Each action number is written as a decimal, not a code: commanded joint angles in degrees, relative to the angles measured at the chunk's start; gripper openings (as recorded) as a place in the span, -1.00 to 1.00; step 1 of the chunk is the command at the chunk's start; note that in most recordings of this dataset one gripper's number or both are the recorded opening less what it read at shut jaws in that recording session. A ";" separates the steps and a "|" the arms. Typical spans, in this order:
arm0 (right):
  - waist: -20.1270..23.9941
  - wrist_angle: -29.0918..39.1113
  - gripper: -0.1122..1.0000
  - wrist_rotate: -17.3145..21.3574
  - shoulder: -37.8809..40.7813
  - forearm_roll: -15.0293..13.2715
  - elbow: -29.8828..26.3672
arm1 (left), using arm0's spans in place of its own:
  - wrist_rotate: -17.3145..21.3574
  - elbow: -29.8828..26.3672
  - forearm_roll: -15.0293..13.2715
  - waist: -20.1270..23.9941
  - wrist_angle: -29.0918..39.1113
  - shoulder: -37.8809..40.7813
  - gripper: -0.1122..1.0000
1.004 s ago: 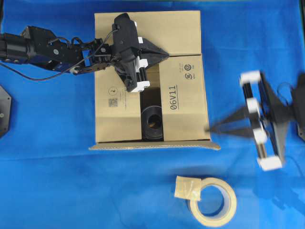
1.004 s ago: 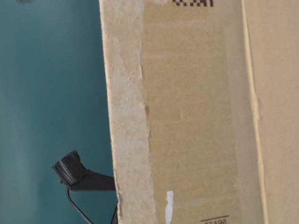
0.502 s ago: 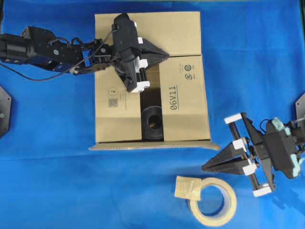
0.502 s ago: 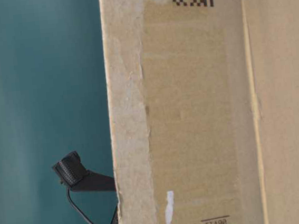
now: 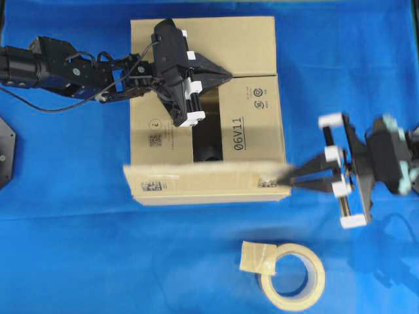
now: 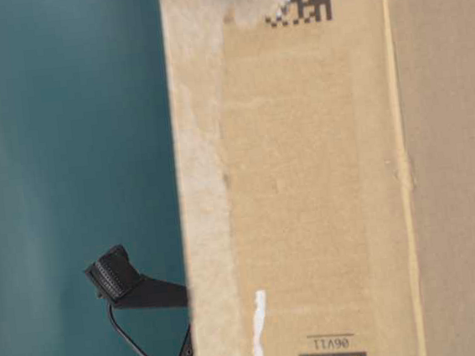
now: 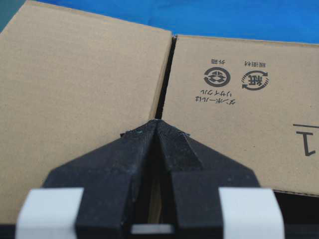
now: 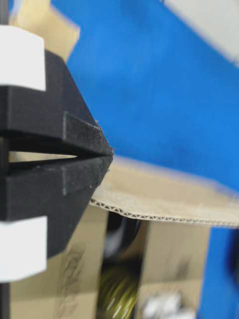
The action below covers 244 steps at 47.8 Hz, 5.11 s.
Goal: Close the cardboard box.
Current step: 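Move the right gripper down to the front flap and lift it, then fold the front flap up and over the box with the right gripper, then move the left gripper up behind the box to the back flap, then fold the back flap forward over the box with the left gripper, then press the closed top flaps down with both grippers along the seam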
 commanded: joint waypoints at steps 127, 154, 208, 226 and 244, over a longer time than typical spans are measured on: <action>-9.23 2.37 -0.80 -0.53 10.63 3.52 -1.76 | 5.80 -27.33 0.09 12.30 57.39 -4.39 -0.80; -10.02 1.85 -0.80 -0.62 10.63 3.60 -1.76 | 1.49 -22.24 0.00 3.43 60.64 -9.23 -0.80; -12.30 1.49 -0.80 -0.79 10.02 3.52 -1.67 | -12.13 -2.55 0.00 -6.86 41.48 -13.71 -0.80; -13.62 1.76 -0.80 -0.79 10.02 3.60 -1.23 | -12.13 -0.53 0.00 -6.94 37.71 -15.12 -0.80; -14.50 1.76 -0.80 -0.62 10.02 3.69 -0.53 | -12.13 1.67 0.00 -8.35 34.37 -16.35 -0.80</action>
